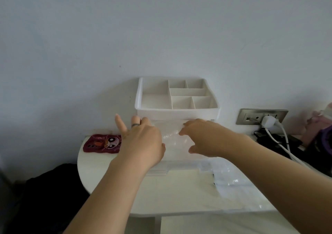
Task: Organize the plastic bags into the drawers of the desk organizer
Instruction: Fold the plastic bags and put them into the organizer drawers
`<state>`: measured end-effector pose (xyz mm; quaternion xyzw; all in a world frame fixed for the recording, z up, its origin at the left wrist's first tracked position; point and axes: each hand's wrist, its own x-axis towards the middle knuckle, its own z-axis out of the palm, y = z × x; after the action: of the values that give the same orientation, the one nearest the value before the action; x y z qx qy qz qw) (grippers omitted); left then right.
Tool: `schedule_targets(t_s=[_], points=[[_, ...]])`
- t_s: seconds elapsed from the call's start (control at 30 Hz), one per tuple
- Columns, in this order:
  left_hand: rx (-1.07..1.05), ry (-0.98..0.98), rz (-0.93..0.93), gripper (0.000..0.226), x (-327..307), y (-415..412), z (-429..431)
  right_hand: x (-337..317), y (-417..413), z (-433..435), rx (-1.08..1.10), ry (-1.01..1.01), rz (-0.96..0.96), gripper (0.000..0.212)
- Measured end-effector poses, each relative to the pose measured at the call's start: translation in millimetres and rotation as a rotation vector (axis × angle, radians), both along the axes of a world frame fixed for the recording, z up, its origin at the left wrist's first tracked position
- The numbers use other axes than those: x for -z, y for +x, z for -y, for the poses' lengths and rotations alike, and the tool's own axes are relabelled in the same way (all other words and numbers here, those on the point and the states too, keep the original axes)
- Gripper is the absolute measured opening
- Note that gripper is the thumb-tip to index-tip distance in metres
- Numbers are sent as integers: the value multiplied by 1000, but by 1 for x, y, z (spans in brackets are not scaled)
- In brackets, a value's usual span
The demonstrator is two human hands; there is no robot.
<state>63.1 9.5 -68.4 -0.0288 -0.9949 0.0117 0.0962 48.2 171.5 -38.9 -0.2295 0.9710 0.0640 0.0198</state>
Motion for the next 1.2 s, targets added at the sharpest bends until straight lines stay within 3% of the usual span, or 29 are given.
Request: schedule_targets(t_s=[0.1, 0.17, 0.23, 0.37, 0.63, 0.73, 0.8, 0.93, 1.07, 1.2], points=[[7, 17, 46, 32, -2, -2, 0, -8, 5, 1, -4, -34, -181, 30], [6, 34, 62, 32, -5, -5, -1, -12, 9, 6, -9, -193, -158, 22], [0, 73, 82, 32, -8, -8, -1, -10, 10, 13, -50, -238, -36, 28], [-1, 145, 110, 28, -8, -8, -3, 2, 1, 13, -18, -117, 107, 52], [-20, 15, -203, 19, -10, -1, 0, 10, -6, -1, 31, -96, 219, 71], [46, 131, -300, 24, -22, 0, -1, 10, -8, -1, 34, -104, 215, 72], [135, 301, -138, 26, -27, 2, -11, 8, -7, 2, 37, -107, 206, 71], [213, 346, 223, 31, -20, 3, -28, -4, 4, 1, 20, -161, 95, 55], [167, 396, 302, 34, -17, -4, -23, -22, 13, -13, 75, -286, -5, 42], [147, 459, 318, 39, -8, -9, -20, -17, 12, -19, 177, -128, 135, 39]])
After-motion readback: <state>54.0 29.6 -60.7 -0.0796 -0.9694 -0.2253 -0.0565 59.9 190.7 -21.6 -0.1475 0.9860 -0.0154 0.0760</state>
